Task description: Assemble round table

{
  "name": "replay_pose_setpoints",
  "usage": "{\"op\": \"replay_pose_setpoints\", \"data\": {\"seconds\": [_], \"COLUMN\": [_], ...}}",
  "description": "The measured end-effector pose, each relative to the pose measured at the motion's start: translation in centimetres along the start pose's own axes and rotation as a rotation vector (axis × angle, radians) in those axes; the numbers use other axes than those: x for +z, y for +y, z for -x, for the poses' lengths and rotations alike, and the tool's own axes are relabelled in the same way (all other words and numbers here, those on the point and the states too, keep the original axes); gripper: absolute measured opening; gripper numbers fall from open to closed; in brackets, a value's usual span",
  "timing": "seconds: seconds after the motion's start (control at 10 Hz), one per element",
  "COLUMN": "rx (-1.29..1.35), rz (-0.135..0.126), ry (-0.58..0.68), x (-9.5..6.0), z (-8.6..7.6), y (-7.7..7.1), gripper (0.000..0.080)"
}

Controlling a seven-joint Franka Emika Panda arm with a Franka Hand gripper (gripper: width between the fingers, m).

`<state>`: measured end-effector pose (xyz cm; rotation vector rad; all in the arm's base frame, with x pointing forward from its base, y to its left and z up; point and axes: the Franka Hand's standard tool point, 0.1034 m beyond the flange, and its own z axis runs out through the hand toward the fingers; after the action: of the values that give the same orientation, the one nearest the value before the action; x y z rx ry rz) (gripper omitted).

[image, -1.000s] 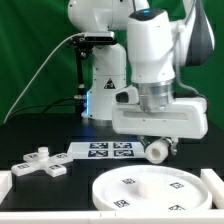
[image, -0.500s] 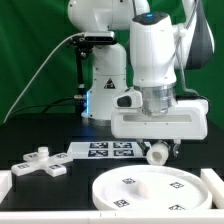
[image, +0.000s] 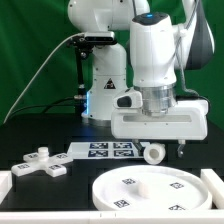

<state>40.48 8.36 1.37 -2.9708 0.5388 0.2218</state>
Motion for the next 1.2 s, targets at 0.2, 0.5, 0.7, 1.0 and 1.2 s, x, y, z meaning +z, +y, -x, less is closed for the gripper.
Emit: {"op": "replay_pose_setpoints", "data": {"seconds": [0.2,0.5,0.7,1.0,1.2], "rx": [0.031,0.084,0.094,0.103,0.101], "rz": [-0.016,-0.053,-0.055,-0.066,-0.065], "ry": [-0.121,-0.431,-0.554,-0.715,-0.736], "x": [-1.1,-3.0,-2.5,-1.6,-1.6], "z": [-0.6,-1.6,-1.3,-2.5,-2.4], "y": [0.5,0.8,0.9,0.7,0.6], "gripper": [0.0649,0.0649,0.0649,0.0649,0.0649]}}
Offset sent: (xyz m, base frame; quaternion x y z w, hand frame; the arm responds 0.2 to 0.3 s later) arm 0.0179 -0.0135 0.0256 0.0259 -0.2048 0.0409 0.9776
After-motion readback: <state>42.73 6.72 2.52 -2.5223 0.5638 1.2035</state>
